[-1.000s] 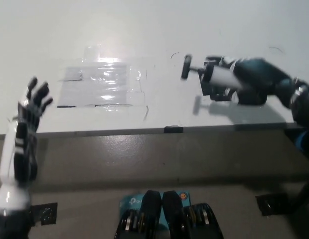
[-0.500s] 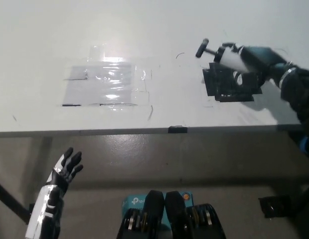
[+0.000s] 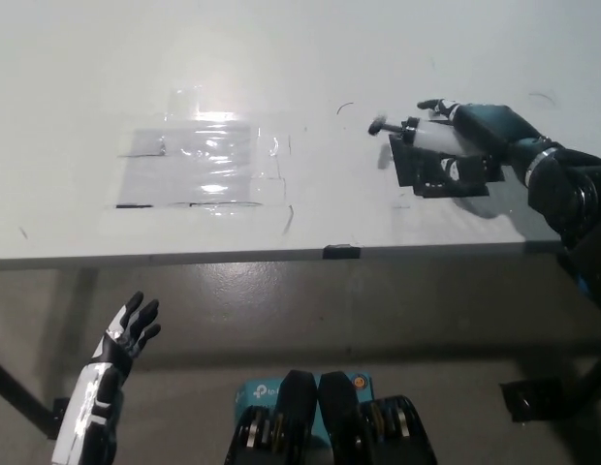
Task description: The robot uses right hand to pick up a small white air pumper and uses its left hand to compress it, and then puts it on the desk
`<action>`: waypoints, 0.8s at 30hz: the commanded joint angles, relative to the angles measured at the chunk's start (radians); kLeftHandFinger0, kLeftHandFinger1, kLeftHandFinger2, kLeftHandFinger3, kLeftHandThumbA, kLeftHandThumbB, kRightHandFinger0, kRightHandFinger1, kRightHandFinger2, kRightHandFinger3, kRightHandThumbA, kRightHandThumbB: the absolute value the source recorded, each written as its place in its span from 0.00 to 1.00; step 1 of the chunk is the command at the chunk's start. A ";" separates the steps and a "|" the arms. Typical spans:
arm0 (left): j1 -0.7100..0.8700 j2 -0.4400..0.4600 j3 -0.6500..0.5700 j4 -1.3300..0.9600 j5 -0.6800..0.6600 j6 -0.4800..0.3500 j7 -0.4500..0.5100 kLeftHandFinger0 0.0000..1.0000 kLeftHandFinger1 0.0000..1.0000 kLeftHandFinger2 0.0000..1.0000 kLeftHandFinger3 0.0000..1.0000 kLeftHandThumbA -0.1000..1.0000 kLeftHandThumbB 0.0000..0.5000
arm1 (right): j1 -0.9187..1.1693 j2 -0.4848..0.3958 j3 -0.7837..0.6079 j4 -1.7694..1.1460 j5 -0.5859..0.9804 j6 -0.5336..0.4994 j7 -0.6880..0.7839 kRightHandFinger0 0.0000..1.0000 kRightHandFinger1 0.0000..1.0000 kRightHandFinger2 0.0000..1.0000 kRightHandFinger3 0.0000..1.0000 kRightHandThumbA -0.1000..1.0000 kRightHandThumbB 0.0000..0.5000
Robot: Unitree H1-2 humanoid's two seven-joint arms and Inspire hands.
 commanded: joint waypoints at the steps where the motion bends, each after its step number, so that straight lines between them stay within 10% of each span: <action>1: -0.010 0.021 0.007 -0.013 -0.008 -0.033 -0.012 1.00 1.00 1.00 1.00 1.00 0.39 | -0.031 -0.021 0.008 -0.040 0.030 -0.019 0.052 1.00 1.00 1.00 1.00 0.75 0.86; 12: -0.027 0.031 0.017 -0.020 -0.005 -0.006 -0.009 1.00 1.00 1.00 1.00 0.98 0.34 | 0.001 -0.032 -0.036 -0.127 0.059 -0.032 0.014 1.00 1.00 1.00 1.00 0.92 0.96; 24: -0.096 0.030 0.026 0.028 -0.023 0.011 -0.005 1.00 1.00 1.00 1.00 0.98 0.21 | 0.225 -0.043 -0.260 -0.737 0.314 0.016 0.033 1.00 1.00 1.00 1.00 1.00 0.79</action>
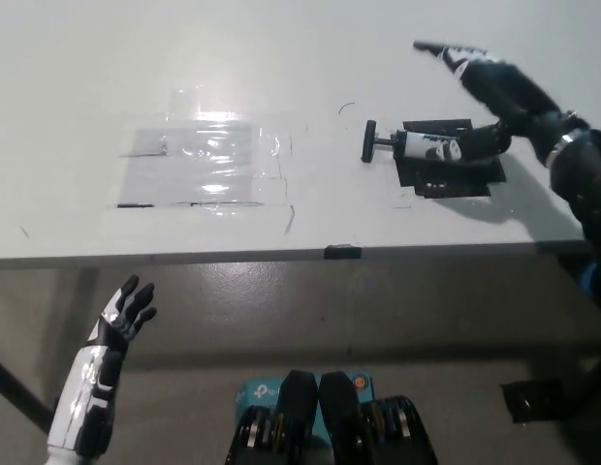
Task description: The robot uses right hand to pick up a small white air pumper and uses its left hand to compress it, and then puts it on the desk
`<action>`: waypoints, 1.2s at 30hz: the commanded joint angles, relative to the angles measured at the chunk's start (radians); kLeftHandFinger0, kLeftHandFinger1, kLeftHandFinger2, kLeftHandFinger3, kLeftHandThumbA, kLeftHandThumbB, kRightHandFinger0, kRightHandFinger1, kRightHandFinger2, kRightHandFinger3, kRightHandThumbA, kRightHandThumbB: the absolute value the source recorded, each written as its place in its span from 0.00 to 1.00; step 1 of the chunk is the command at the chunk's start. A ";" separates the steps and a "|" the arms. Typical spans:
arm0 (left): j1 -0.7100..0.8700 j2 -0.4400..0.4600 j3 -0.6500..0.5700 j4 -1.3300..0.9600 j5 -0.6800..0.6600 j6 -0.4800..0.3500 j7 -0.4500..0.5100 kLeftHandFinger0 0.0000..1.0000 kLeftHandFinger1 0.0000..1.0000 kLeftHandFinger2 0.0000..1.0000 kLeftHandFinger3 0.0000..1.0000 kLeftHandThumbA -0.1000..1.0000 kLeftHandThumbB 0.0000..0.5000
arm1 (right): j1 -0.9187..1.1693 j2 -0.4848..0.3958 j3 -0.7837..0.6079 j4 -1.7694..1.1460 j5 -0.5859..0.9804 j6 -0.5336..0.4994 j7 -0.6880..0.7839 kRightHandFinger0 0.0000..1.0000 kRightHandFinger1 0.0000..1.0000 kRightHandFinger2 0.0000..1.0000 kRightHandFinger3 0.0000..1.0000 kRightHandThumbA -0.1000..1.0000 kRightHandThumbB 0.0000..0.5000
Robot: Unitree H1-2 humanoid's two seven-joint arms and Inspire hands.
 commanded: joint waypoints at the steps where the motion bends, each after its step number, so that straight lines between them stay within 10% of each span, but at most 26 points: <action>1: -0.049 0.019 0.017 0.019 -0.020 0.009 -0.006 1.00 1.00 1.00 1.00 0.99 0.20 | 0.151 -0.010 -0.118 -0.396 0.208 0.037 0.005 1.00 1.00 1.00 1.00 1.00 0.80; 10: -0.089 0.020 0.024 0.117 -0.016 0.015 0.001 1.00 1.00 1.00 1.00 1.00 0.21 | 0.548 0.171 -0.179 -0.660 0.324 -0.017 -0.120 1.00 1.00 1.00 1.00 1.00 0.63; 24: -0.128 0.013 0.024 0.201 -0.019 -0.010 -0.007 1.00 1.00 1.00 1.00 1.00 0.25 | 0.686 0.407 -0.229 -0.308 0.426 -0.250 -0.183 1.00 1.00 1.00 1.00 1.00 0.38; 36: -0.109 0.024 0.028 0.260 -0.016 -0.037 -0.017 1.00 1.00 1.00 1.00 1.00 0.23 | 0.720 0.416 -0.236 -0.152 0.457 -0.282 -0.184 1.00 1.00 1.00 1.00 1.00 0.43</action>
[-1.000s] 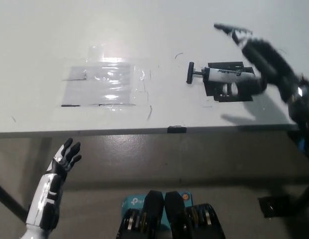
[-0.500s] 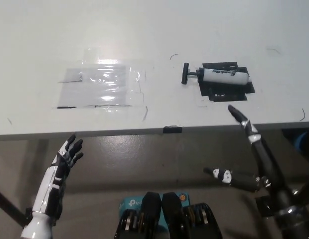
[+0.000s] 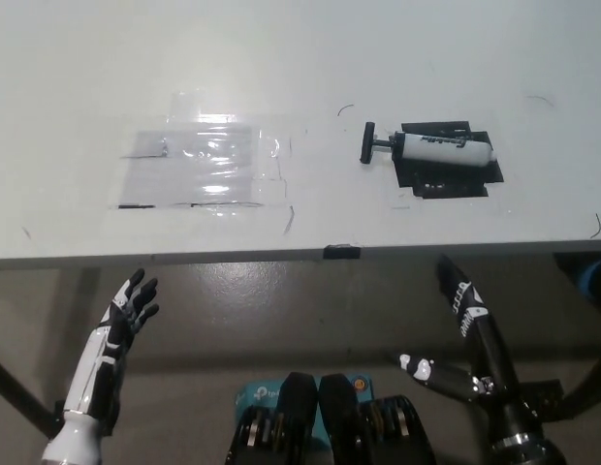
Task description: The robot uses right hand to pick up a small white air pumper and uses its left hand to compress it, and then puts it on the desk
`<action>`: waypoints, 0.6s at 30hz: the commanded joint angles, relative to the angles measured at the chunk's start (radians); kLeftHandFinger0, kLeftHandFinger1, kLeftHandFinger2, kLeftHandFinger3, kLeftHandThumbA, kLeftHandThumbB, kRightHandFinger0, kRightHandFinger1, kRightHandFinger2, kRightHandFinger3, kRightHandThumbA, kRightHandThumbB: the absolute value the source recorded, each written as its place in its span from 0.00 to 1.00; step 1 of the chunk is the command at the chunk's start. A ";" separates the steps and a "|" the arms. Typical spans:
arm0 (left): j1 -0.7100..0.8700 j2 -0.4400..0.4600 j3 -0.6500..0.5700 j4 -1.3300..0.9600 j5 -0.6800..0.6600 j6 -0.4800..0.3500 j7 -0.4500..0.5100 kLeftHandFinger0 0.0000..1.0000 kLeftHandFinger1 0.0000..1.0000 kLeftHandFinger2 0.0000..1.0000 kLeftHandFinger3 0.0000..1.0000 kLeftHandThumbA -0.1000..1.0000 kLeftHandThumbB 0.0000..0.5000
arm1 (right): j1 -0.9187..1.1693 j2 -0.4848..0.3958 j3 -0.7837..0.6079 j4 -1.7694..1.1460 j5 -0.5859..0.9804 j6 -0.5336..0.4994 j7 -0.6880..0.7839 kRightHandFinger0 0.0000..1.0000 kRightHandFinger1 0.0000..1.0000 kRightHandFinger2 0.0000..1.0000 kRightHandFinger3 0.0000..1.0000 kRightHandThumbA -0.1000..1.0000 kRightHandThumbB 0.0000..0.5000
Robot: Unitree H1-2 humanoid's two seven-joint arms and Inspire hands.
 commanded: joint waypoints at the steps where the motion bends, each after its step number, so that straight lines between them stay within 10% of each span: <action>1: 0.007 0.021 0.004 0.005 -0.009 -0.043 -0.016 1.00 1.00 1.00 1.00 1.00 0.23 | 0.006 0.000 -0.005 -0.001 0.032 -0.079 -0.034 1.00 1.00 1.00 1.00 1.00 0.43; 18: 0.025 -0.004 0.036 0.022 -0.039 -0.050 0.003 1.00 1.00 1.00 1.00 1.00 0.05 | 0.000 -0.020 0.021 0.039 0.023 -0.079 -0.039 1.00 1.00 1.00 1.00 1.00 0.48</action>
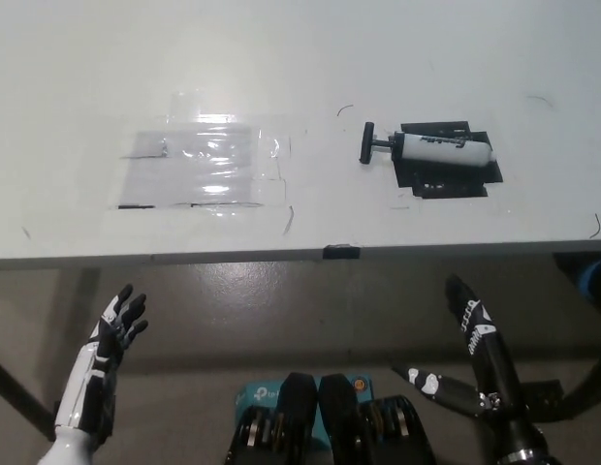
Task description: The robot uses right hand to pick up a small white air pumper and uses its left hand to compress it, and then puts it on the desk
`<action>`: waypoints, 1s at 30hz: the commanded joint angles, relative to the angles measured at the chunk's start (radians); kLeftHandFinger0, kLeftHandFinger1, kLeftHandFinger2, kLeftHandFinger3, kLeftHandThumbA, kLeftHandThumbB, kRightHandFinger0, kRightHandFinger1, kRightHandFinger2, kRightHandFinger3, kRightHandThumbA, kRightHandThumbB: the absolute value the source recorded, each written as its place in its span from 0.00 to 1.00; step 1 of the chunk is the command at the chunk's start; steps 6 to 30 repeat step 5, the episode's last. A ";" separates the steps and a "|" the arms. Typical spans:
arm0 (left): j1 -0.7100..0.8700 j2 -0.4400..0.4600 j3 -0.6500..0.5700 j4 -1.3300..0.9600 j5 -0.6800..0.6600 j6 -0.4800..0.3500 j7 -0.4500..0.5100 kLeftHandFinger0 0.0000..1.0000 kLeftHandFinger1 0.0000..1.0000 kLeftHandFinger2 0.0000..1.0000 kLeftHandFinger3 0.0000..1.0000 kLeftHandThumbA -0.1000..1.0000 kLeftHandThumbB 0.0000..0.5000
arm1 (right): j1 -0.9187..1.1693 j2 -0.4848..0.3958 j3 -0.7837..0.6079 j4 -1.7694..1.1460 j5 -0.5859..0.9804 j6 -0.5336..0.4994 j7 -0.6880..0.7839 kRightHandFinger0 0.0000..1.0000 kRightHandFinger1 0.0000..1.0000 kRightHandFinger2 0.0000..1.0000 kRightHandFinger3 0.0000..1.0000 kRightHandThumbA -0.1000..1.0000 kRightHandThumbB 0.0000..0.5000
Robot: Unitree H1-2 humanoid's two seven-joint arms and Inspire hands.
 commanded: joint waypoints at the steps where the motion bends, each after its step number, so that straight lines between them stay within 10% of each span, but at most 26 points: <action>1: -0.002 -0.006 0.013 -0.007 -0.024 -0.031 0.006 1.00 1.00 1.00 1.00 1.00 0.05 | -0.024 -0.009 0.015 0.003 0.006 -0.060 -0.021 1.00 1.00 1.00 1.00 1.00 0.49; 30: -0.004 -0.016 0.018 -0.006 -0.030 -0.035 0.013 1.00 1.00 1.00 1.00 1.00 0.04 | -0.025 -0.013 0.023 0.000 -0.010 -0.060 -0.031 1.00 1.00 1.00 1.00 1.00 0.46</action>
